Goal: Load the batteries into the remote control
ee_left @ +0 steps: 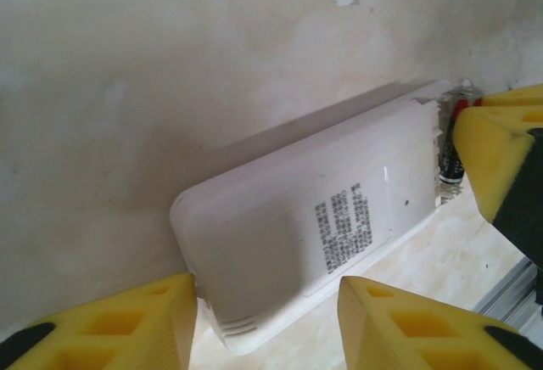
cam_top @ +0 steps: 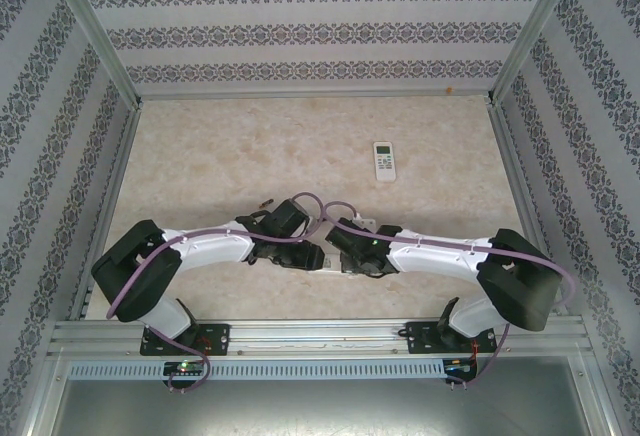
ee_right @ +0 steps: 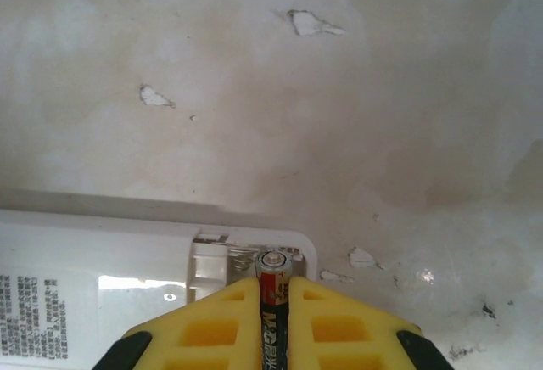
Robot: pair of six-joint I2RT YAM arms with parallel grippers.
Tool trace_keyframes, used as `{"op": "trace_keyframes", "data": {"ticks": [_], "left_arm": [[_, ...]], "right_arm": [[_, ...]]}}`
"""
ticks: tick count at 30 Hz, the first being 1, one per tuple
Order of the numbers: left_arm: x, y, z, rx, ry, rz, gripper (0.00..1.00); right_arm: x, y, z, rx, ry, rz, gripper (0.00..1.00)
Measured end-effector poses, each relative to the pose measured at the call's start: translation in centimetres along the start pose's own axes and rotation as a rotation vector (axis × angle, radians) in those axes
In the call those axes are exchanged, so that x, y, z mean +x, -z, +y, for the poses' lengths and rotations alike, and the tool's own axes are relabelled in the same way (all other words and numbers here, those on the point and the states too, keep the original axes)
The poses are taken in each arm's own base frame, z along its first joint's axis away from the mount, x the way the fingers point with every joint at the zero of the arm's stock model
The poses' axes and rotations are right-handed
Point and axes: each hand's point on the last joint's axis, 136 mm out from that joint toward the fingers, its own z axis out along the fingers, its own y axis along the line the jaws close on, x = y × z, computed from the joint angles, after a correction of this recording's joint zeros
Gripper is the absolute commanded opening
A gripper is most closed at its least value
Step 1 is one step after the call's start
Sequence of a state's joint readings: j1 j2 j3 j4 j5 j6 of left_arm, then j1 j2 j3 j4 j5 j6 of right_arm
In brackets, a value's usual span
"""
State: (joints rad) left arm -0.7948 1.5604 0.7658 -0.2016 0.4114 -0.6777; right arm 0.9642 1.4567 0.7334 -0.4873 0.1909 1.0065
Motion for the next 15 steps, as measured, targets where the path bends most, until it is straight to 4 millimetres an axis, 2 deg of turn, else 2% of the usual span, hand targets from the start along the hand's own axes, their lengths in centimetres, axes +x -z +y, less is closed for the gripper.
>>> {"op": "trace_keyframes", "data": {"ticks": [5, 7, 15], "left_arm": [[0.07, -0.12, 0.35, -0.024, 0.053, -0.008, 0.38], [0.27, -0.24, 0.33, -0.028, 0.064, -0.007, 0.38], [0.5, -0.45, 0.39, -0.044, 0.093, -0.015, 0.38]], "right_arm": [[0.12, 0.01, -0.2, 0.008, -0.045, 0.004, 0.09], [0.11, 0.03, -0.19, 0.008, -0.057, 0.004, 0.03], [0.28, -0.08, -0.13, 0.023, -0.061, 0.021, 0.0]]}}
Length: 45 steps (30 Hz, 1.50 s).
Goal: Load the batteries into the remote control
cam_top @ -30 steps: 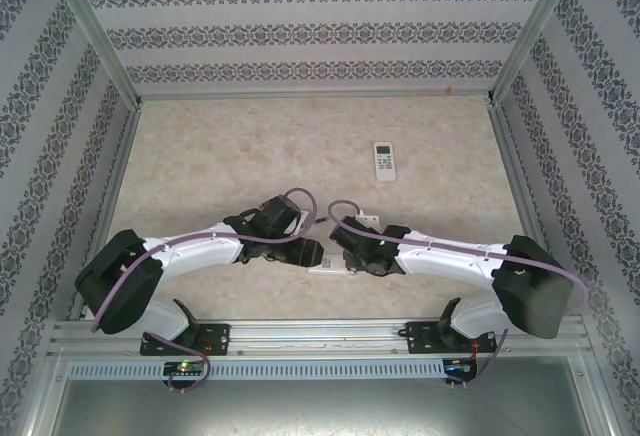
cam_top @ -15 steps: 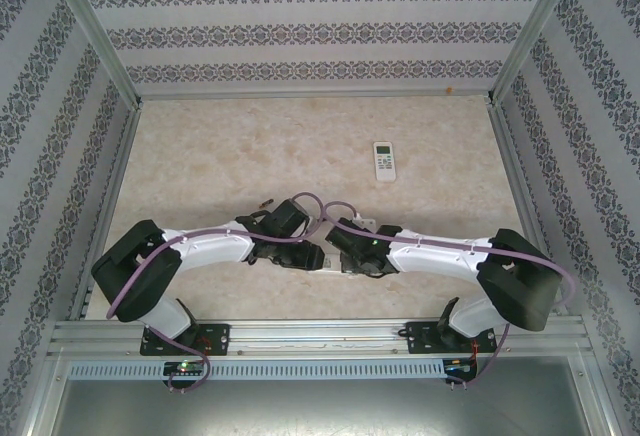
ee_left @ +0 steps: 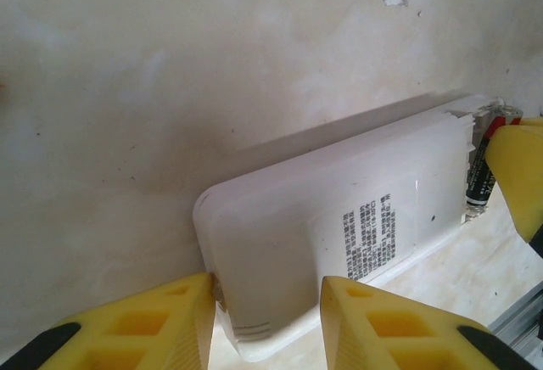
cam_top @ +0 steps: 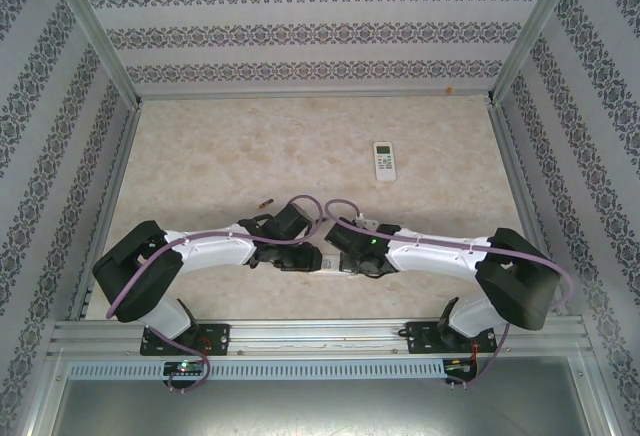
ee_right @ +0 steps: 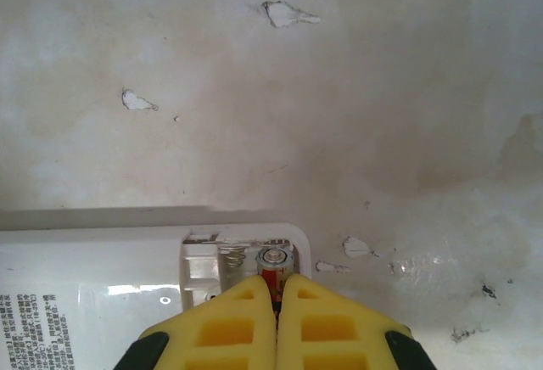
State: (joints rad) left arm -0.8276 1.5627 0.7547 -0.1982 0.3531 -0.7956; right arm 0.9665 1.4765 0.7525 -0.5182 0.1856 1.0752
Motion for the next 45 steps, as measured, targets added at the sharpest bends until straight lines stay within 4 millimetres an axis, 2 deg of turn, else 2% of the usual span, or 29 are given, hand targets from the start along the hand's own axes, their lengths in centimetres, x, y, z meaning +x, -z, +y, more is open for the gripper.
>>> {"op": "trace_keyframes", "data": {"ticks": [12, 21, 31, 37, 42, 45], "left_arm": [[0.2, -0.1, 0.2, -0.006, 0.021, -0.003, 0.37], [-0.1, -0.2, 0.3, -0.007, 0.042, -0.029, 0.34], [-0.2, -0.1, 0.3, -0.006, 0.049, -0.038, 0.35], [-0.4, 0.1, 0.4, -0.017, 0.045, -0.054, 0.41], [-0.7, 0.4, 0.3, -0.019, 0.042, -0.075, 0.42], [-0.9, 0.8, 0.2, -0.015, 0.039, -0.091, 0.49]], "right_arm": [[0.5, -0.4, 0.0, 0.055, 0.033, 0.014, 0.0], [1.2, -0.1, 0.0, -0.001, 0.014, 0.018, 0.0], [1.1, -0.4, 0.0, -0.008, -0.001, 0.054, 0.0], [1.1, 0.7, -0.4, 0.001, 0.04, 0.1, 0.18], [-0.1, 2.5, -0.8, -0.04, 0.029, 0.098, 0.2], [-0.6, 2.6, -1.0, -0.046, 0.02, 0.095, 0.21]]}}
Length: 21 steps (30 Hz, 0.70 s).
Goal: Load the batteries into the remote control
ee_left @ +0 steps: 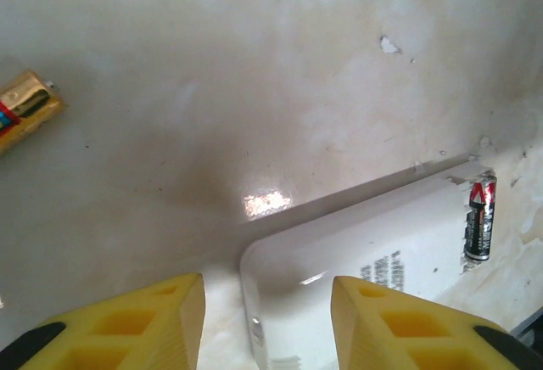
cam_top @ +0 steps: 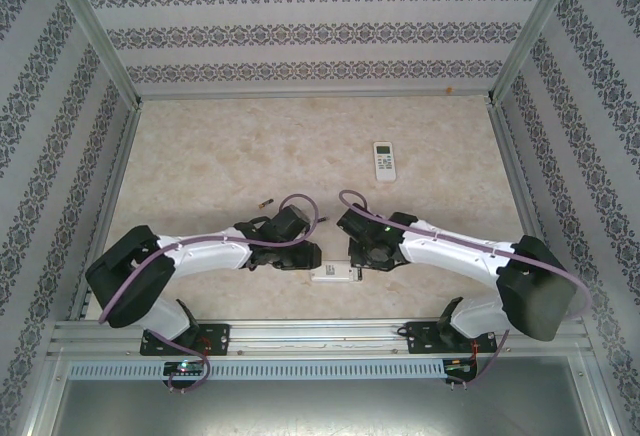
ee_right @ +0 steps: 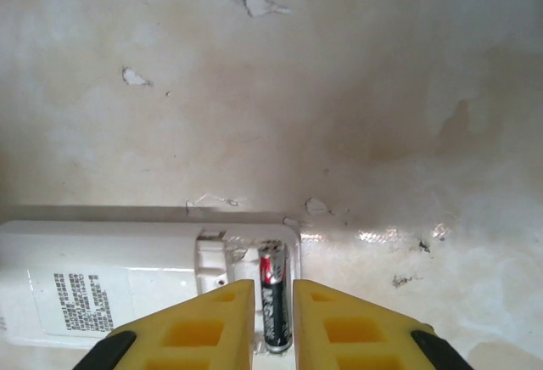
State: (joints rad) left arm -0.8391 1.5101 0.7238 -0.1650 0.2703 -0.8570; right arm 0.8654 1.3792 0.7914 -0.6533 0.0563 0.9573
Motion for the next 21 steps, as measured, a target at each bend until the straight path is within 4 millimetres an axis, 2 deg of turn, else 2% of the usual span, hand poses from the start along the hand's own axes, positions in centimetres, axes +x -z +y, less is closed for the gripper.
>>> {"op": "trace_keyframes", "data": {"ticks": [5, 12, 17, 21], "left_arm": [[-0.8, 1.0, -0.1, -0.002, -0.013, -0.052, 0.56], [-2.8, 4.3, -0.4, -0.002, -0.036, -0.205, 0.61], [-3.9, 5.9, -0.2, -0.02, -0.038, -0.289, 0.62], [-3.9, 6.2, 0.8, -0.05, -0.039, -0.317, 0.7]], "right_arm": [[0.3, -0.6, 0.2, -0.009, 0.029, 0.02, 0.15], [0.9, -2.8, 0.6, 0.001, 0.066, 0.069, 0.07], [0.9, -2.8, 0.7, -0.004, 0.069, 0.068, 0.08], [0.8, -2.6, 0.8, -0.003, 0.093, 0.069, 0.1]]}}
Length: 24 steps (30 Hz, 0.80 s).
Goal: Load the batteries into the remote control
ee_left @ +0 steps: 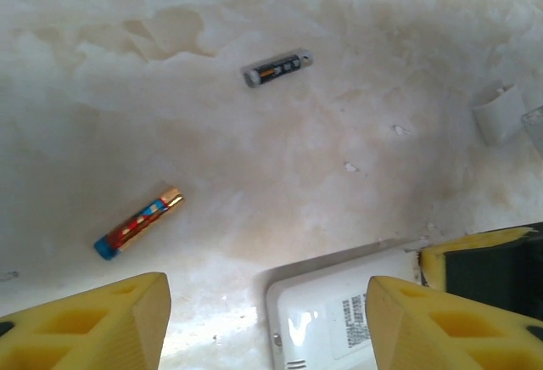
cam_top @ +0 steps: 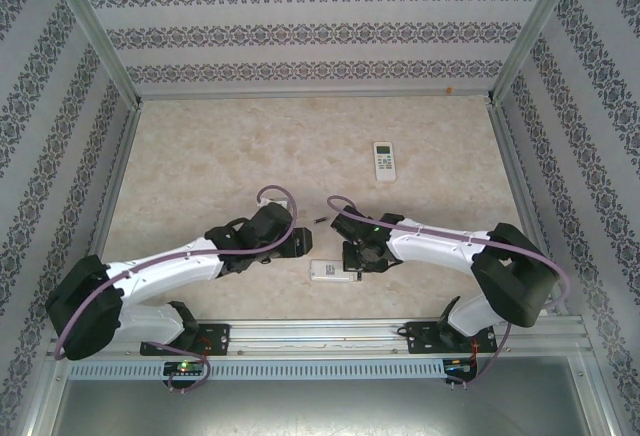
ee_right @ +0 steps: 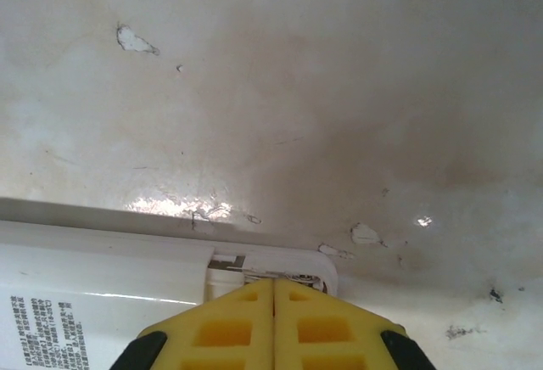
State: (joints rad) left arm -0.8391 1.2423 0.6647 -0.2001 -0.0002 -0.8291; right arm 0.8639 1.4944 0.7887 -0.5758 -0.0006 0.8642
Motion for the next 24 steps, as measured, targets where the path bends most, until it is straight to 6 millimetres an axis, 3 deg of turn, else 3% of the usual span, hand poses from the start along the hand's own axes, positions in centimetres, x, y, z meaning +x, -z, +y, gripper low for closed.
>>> {"op": "trace_keyframes", "data": {"ticks": [5, 10, 14, 18, 24], "left_arm": [[-0.6, 0.8, 0.7, -0.021, -0.019, -0.052, 0.82], [-2.3, 3.3, 0.9, -0.007, -0.066, -0.168, 0.85], [-3.4, 5.3, 1.3, -0.002, -0.107, -0.257, 0.88], [-3.3, 6.3, 1.9, 0.009, -0.138, -0.296, 0.91], [-2.4, 6.6, 2.9, 0.017, -0.146, -0.304, 0.92]], "right_arm": [[-1.4, 1.7, 1.3, -0.024, 0.07, -0.036, 0.19], [-5.4, 5.6, 5.3, -0.115, 0.293, -0.19, 0.36], [-8.3, 7.6, 7.8, -0.146, 0.511, -0.278, 0.41], [-11.2, 6.5, 9.0, -0.148, 0.671, -0.246, 0.44], [-13.2, 1.6, 8.2, -0.08, 0.817, -0.077, 0.47]]}}
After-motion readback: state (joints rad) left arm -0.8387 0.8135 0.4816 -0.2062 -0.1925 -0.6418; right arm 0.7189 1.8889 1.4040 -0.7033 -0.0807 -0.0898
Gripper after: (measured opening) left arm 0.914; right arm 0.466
